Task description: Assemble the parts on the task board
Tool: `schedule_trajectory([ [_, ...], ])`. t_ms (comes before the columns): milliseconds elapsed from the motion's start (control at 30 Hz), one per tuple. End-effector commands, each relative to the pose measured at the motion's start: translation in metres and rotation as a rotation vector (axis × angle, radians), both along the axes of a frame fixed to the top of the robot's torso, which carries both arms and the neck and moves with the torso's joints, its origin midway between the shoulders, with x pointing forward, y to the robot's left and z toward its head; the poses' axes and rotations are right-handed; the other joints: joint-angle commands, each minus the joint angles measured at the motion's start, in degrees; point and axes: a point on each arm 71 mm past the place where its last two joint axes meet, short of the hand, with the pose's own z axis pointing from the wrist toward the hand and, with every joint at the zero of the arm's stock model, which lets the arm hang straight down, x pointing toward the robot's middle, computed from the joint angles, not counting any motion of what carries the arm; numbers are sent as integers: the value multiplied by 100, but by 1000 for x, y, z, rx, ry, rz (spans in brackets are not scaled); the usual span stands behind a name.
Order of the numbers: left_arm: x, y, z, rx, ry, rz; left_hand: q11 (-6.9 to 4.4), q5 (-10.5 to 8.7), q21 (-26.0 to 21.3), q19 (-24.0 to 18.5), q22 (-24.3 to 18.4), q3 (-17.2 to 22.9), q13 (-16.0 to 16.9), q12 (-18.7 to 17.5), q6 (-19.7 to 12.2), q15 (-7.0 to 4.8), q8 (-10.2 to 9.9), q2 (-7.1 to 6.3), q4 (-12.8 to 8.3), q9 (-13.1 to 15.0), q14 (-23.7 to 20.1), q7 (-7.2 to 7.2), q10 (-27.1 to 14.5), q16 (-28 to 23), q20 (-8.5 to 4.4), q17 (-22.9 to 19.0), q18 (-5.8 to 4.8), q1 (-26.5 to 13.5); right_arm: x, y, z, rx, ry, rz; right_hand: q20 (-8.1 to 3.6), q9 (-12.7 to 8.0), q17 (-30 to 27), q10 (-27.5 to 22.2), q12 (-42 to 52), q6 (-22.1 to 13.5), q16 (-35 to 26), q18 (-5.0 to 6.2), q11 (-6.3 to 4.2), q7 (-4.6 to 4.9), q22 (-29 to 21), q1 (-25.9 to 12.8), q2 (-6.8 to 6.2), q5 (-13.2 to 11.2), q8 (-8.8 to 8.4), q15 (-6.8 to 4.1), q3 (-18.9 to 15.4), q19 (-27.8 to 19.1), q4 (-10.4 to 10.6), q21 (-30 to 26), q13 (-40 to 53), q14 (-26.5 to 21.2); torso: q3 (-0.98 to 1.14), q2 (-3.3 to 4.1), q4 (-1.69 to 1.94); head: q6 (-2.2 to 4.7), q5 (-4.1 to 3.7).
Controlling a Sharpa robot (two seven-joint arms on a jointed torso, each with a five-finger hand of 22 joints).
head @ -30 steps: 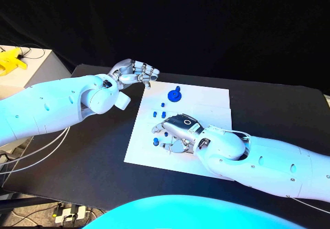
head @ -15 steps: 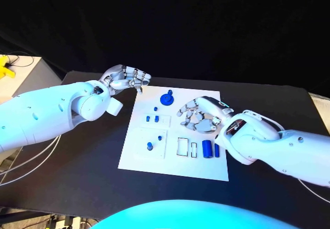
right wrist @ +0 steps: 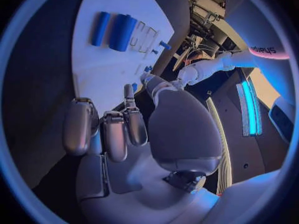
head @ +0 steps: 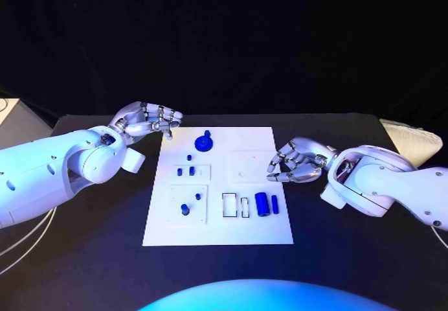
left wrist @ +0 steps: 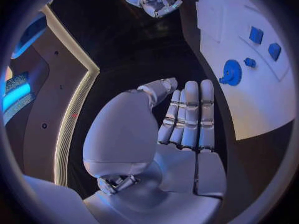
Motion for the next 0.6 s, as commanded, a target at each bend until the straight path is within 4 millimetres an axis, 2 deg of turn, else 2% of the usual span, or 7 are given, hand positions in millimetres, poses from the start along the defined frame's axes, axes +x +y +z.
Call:
schedule_trajectory([
  [33,-3,-3,1,-19,-17,-21,-18,24,-37,-9,-11,-35,-6,32,-37,15,28,5,6,2,-14,4,5,-10,25,-3,89,-46,-7,-9,-8,-108,69,-32,0,159,1278,518,791,-64,205,-171,-4,-50,932,-242,0,33,142,-17,-307,341,363,510,1375,569,-2,-10,-9,4,-66],
  [233,-8,-6,1,-34,-23,-32,-19,23,-45,-9,-17,-49,-6,46,-42,16,33,0,17,3,-12,2,13,-4,28,-1,89,-63,-17,-10,-14,-170,50,-62,-2,208,1288,509,781,-76,208,-176,-15,-65,965,-263,10,35,180,-24,-637,343,592,548,1365,569,2,-4,-18,27,-85],
  [333,-10,-8,1,-40,-24,-40,-20,22,-50,-9,-21,-57,-7,51,-44,16,36,-4,23,3,-12,1,14,-2,30,-1,89,-73,-20,-5,-18,-185,44,-65,-3,224,1289,506,778,-82,208,-176,-18,-68,973,-274,42,31,191,-26,-777,343,611,553,1362,569,-3,-3,-1,17,-104],
  [500,-12,-11,2,-47,-24,-50,-20,21,-58,-9,-27,-67,-9,57,-47,17,40,-7,31,4,-12,0,13,2,32,0,89,-86,-25,7,-30,-203,50,-62,-4,254,1270,472,741,-103,201,-172,-21,-73,976,-282,150,28,212,-29,-1118,335,618,529,1309,564,-14,-4,4,-1,-92],
  [600,-13,-12,2,-54,-19,-54,-20,21,-58,-9,-27,-67,-9,57,-47,17,40,-7,31,4,-12,0,13,2,32,0,89,-86,-28,14,-36,-208,58,-57,-4,266,1280,451,718,-110,203,-171,-22,-74,979,-290,206,54,221,-29,-1256,334,621,525,1277,566,-9,0,7,-9,-82],
])
